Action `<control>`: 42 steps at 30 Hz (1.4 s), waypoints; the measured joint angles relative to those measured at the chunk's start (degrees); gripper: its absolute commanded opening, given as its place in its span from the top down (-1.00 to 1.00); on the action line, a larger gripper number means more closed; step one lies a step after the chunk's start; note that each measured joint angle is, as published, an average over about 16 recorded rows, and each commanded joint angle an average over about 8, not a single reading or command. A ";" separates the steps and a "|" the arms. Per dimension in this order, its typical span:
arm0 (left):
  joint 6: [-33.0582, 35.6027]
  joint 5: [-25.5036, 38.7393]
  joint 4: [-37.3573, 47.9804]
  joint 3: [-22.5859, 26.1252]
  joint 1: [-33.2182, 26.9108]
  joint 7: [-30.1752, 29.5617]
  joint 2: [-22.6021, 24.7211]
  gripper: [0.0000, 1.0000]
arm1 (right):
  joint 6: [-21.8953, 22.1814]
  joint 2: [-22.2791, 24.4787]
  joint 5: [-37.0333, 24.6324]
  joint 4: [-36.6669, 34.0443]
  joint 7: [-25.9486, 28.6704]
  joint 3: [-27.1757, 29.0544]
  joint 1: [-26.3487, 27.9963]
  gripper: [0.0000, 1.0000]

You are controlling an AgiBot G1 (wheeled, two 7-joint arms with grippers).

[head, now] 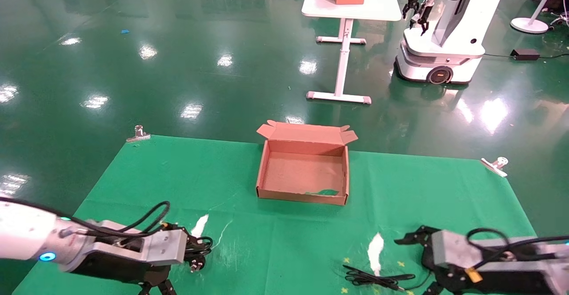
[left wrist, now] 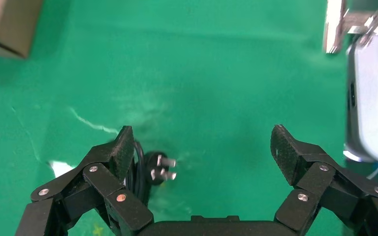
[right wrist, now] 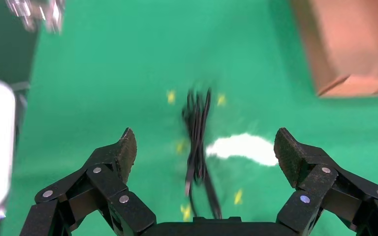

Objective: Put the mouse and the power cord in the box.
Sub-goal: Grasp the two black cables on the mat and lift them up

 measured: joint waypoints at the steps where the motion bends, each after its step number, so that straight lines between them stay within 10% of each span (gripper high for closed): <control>1: -0.57 0.91 1.84 0.43 -0.62 0.75 0.77 -1.00 | 0.49 -0.91 -1.10 -1.84 -1.35 -0.57 0.72 -1.00; 16: -9.21 6.96 21.02 2.98 -5.53 11.39 7.04 -1.00 | 6.84 -9.45 -9.56 -19.15 -15.39 -5.33 7.03 -1.00; 42: -14.04 8.03 32.08 3.36 -8.58 24.12 9.36 -1.00 | 8.61 -13.27 -12.01 -24.98 -21.39 -6.94 10.05 -1.00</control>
